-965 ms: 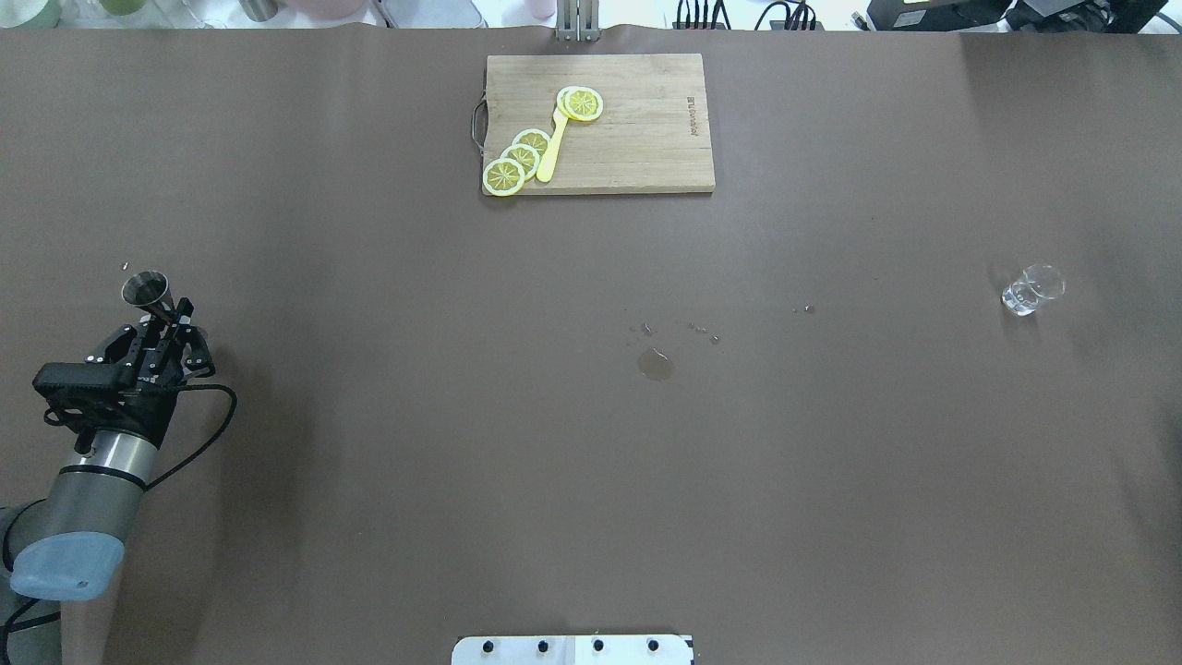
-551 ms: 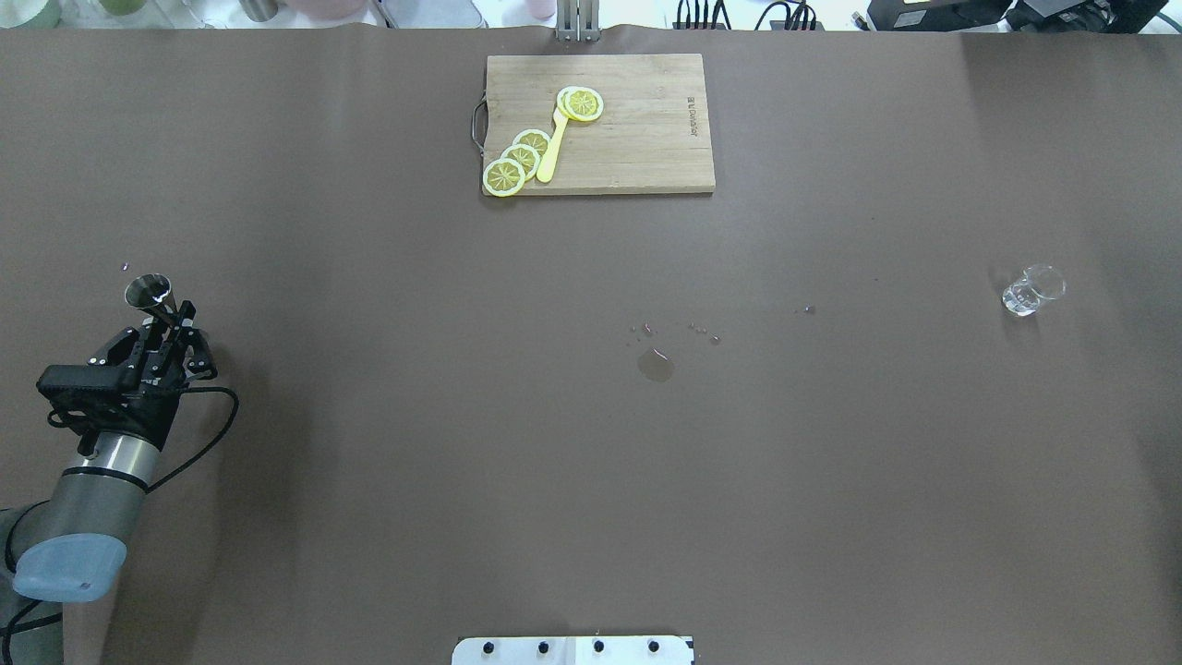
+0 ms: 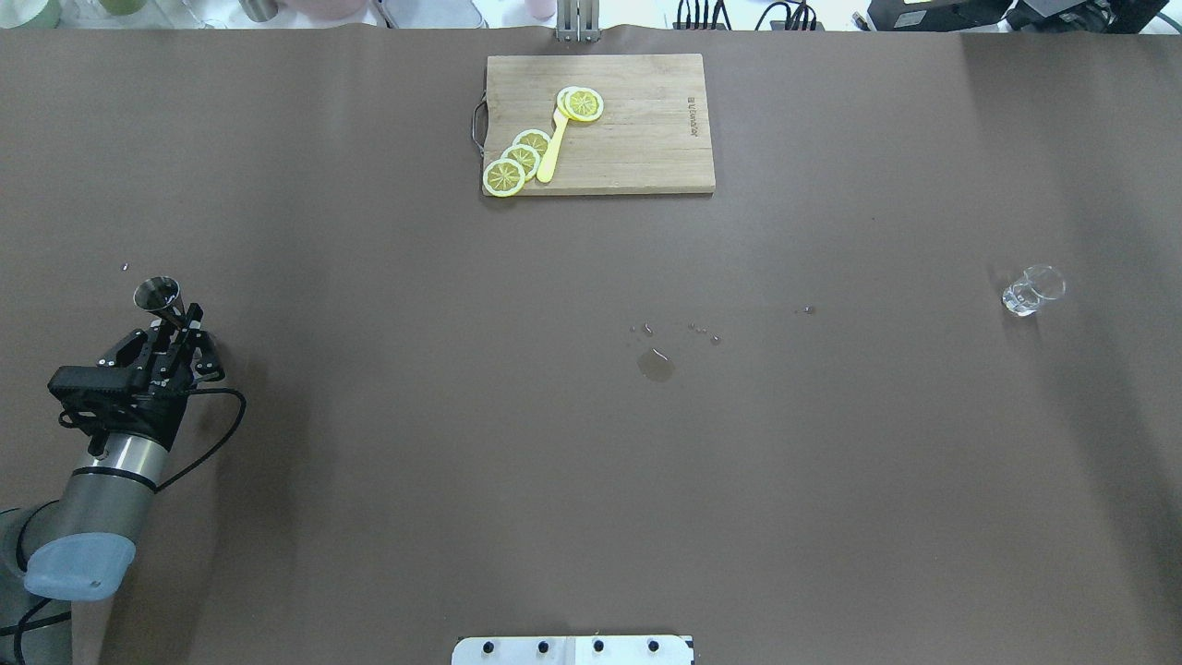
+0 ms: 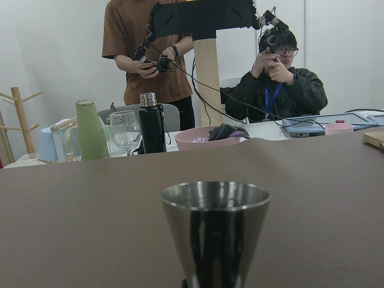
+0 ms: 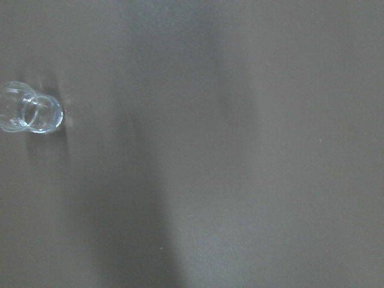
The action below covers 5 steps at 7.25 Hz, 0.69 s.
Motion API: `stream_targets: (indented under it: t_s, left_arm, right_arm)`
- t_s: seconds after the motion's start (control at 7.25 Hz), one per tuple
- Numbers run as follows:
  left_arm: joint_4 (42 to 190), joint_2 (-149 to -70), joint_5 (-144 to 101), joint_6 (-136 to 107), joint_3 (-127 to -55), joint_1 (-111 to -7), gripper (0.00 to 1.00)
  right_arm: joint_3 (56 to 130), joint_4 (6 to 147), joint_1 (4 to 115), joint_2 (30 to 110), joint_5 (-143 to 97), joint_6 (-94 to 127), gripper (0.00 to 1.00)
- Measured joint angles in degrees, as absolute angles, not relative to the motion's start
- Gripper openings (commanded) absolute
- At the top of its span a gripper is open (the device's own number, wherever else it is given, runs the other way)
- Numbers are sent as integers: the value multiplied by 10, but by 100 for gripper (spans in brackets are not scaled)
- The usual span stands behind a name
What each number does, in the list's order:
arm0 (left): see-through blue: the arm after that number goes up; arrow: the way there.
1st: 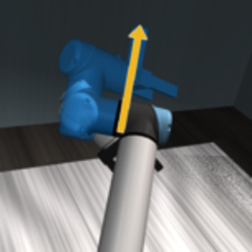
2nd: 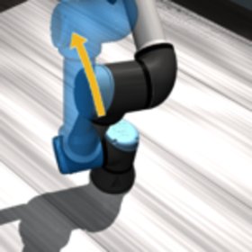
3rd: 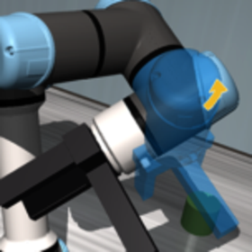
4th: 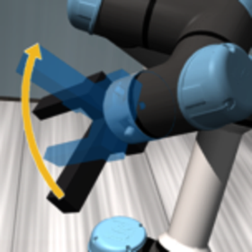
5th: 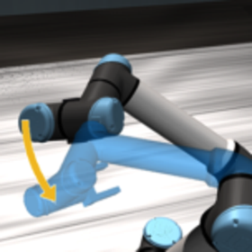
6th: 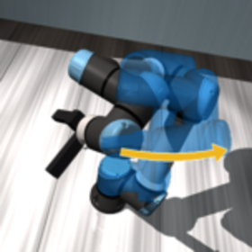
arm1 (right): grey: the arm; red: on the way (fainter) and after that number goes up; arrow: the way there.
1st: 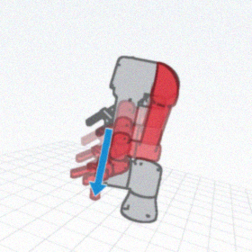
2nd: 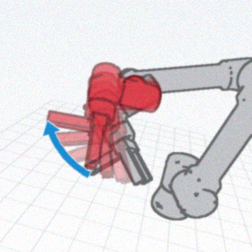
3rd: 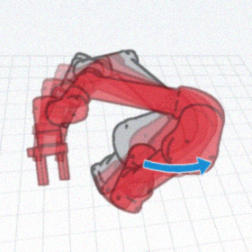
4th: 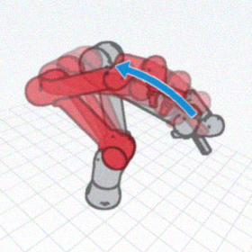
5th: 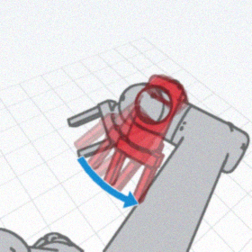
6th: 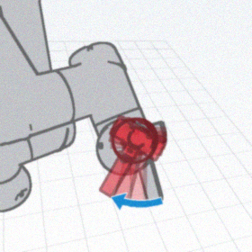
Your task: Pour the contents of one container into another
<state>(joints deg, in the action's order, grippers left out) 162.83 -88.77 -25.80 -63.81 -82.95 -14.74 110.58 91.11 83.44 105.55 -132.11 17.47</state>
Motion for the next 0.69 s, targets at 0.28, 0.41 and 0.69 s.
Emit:
stream_targets:
  t_s: [0.28, 0.41, 0.69]
  left_arm:
    - [1629, -892, -259, -639, -825, -147, 7]
    - [1629, -894, -260, -642, -825, -146, 14]
    - [1629, -895, -261, -648, -824, -145, 17]
  right_arm:
    - [1111, 1012, 838, 1025, -1277, 97, 100]
    - [1108, 1023, 842, 1022, -1276, 74, 100]
    - [1105, 1024, 846, 1022, -1287, 61, 100]
